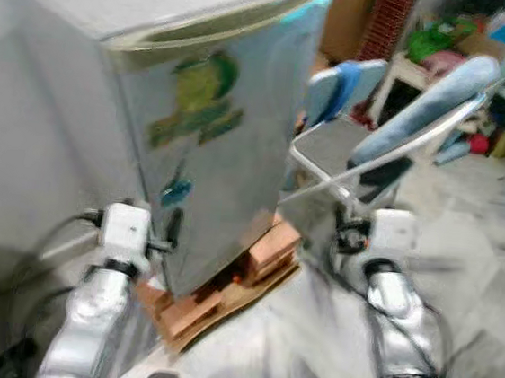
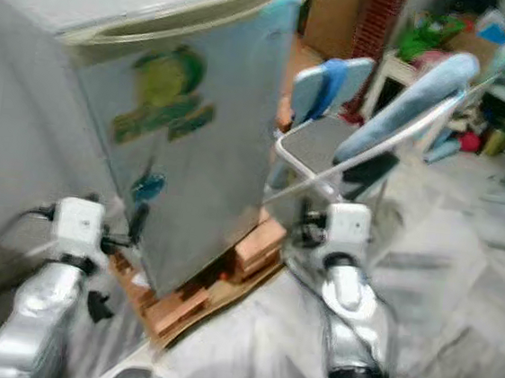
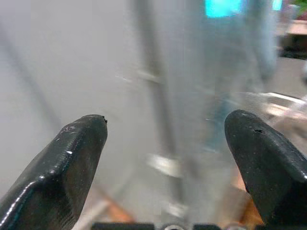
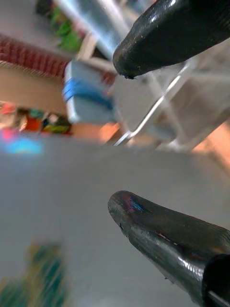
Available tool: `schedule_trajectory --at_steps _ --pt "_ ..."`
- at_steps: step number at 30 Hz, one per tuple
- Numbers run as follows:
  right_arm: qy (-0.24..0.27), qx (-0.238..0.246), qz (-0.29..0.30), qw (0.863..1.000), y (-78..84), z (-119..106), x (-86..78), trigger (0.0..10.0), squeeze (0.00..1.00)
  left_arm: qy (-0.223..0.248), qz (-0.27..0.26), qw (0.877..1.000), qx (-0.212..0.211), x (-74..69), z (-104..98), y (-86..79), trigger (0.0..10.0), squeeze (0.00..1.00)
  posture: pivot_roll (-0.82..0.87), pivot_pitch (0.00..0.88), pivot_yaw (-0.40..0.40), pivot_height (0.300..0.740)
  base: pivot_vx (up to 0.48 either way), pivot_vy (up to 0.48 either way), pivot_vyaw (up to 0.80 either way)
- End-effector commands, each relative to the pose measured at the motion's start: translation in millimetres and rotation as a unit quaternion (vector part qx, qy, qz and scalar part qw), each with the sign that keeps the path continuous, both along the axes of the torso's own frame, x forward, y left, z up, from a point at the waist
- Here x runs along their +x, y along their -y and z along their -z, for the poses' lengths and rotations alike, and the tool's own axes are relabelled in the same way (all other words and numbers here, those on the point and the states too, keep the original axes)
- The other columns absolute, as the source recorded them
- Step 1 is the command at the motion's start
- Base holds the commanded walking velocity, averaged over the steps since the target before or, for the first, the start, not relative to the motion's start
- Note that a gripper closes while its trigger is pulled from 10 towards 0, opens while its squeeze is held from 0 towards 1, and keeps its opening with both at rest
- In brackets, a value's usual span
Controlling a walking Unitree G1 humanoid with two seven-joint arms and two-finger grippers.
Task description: Restocking fridge
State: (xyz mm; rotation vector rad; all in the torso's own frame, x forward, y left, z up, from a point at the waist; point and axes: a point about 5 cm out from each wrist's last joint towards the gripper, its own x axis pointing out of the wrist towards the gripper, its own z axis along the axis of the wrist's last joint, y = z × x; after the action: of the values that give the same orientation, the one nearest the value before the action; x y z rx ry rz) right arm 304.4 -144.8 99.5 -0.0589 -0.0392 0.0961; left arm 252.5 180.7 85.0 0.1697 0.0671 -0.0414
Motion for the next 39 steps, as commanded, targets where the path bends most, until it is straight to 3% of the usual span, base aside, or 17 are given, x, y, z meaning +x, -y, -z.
schedule_trajectory --at_steps 1,11,19,24,30,32,39 --pt "-0.005 -0.006 0.023 1.000 15.9 2.8 -1.9 10.0 0.00 -0.002 0.018 1.000 -0.003 0.0 1.0 9.8 10.0 0.00 0.13 0.003 0.018 0.740 0.000 0.424 -0.43" --pt "-0.023 -0.012 0.036 0.999 24.3 15.8 -1.1 10.0 0.00 -0.012 0.016 1.000 0.003 -5.2 4.8 5.5 10.0 0.00 0.15 0.038 -0.005 0.740 -0.171 0.418 -0.16" --pt "-0.009 -0.012 0.028 0.999 19.8 9.7 3.4 10.0 0.00 -0.001 0.021 1.000 0.005 -8.3 2.9 10.3 10.0 0.00 0.15 0.041 -0.001 0.740 -0.249 0.414 0.00" --pt "-0.006 -0.010 0.017 1.000 13.9 8.3 4.4 10.0 0.00 0.021 0.016 1.000 0.015 -2.7 -4.8 8.5 10.0 0.00 0.15 0.049 -0.002 0.740 0.000 0.000 0.00" --pt "-0.011 -0.008 0.015 1.000 11.3 11.9 2.2 10.0 0.00 0.042 0.011 0.999 0.023 4.7 -10.7 0.0 10.0 0.00 0.15 0.054 -0.001 0.740 0.000 0.000 -0.80" --pt "-0.010 -0.006 0.014 1.000 10.4 12.0 1.6 10.0 0.00 0.058 0.016 0.998 -0.004 6.3 -16.4 -1.8 10.0 0.00 0.15 0.053 0.000 0.740 0.360 0.000 -0.80" --pt "-0.010 -0.006 0.013 1.000 10.0 11.9 1.2 10.0 0.00 0.058 0.022 0.998 0.004 7.4 -16.0 -1.2 10.0 0.00 0.15 0.059 0.001 0.740 0.415 0.000 -0.63"
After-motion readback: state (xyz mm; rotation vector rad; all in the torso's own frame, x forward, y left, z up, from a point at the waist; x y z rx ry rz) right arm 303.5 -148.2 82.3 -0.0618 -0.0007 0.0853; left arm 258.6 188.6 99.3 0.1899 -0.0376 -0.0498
